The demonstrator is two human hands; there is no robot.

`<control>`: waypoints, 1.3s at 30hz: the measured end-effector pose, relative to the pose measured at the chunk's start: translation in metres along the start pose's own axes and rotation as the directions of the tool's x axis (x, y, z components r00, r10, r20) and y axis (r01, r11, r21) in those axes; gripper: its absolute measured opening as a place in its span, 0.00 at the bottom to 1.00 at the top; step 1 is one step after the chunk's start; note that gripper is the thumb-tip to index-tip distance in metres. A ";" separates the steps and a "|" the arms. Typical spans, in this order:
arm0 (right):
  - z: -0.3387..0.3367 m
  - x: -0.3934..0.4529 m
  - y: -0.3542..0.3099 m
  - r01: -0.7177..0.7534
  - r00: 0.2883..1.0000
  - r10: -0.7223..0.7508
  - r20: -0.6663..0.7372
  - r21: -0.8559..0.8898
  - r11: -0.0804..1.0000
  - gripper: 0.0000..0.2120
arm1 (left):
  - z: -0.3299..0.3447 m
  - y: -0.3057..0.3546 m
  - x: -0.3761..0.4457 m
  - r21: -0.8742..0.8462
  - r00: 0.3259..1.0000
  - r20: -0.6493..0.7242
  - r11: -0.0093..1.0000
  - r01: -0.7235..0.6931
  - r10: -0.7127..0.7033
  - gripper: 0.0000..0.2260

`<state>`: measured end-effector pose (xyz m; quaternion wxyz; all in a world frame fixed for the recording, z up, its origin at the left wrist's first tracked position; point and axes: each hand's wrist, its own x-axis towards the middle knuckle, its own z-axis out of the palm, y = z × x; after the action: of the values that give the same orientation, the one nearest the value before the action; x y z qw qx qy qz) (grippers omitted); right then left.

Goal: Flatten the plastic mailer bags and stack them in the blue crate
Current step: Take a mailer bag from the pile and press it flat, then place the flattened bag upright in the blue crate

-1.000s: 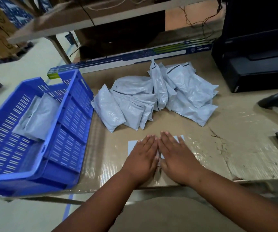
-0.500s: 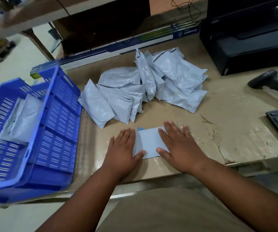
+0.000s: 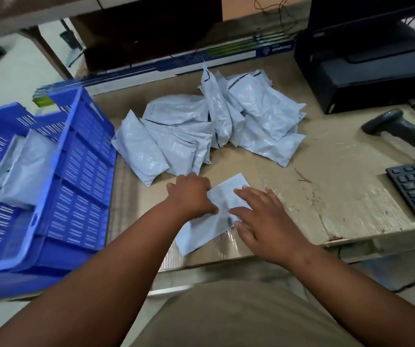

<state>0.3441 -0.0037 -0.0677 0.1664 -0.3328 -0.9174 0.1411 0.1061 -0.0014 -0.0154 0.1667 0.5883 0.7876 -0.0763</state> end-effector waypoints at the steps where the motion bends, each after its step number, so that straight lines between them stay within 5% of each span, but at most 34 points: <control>1: -0.001 0.003 -0.005 0.000 1.000 0.000 -0.008 0.006 1.000 0.17 | -0.006 -0.003 0.002 -0.071 1.000 -0.002 0.997 0.008 -0.008 0.19; 10: -0.021 0.067 -0.062 0.071 0.995 -0.072 0.062 0.028 0.997 0.20 | -0.084 -0.061 -0.014 -0.287 0.992 -0.102 0.957 0.037 -0.069 0.10; 19: -0.057 0.203 -0.170 0.277 0.955 -0.263 -0.139 0.094 0.956 0.20 | -0.227 -0.160 -0.069 -0.261 0.922 -0.346 0.962 0.086 -0.176 0.08; 24: -0.053 0.270 -0.237 0.345 0.934 -0.336 -0.120 0.063 0.937 0.21 | -0.269 -0.237 -0.082 -0.171 0.876 -0.433 0.973 0.154 -0.215 0.10; 30: -0.017 0.334 -0.296 0.315 0.947 -0.315 0.061 0.010 0.949 0.22 | -0.266 -0.340 -0.075 -0.130 0.839 -0.463 0.958 0.255 -0.286 0.10; 39: 0.041 0.380 -0.341 0.174 0.954 -0.150 0.258 -0.073 0.982 0.21 | -0.172 -0.433 -0.010 -0.188 0.844 -0.362 0.917 0.350 -0.397 0.03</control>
<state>-0.1388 -0.0116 0.1018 0.0438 -0.2433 -0.9610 0.1241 -0.3338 -0.0843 0.1161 0.0206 0.4161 0.9072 0.0577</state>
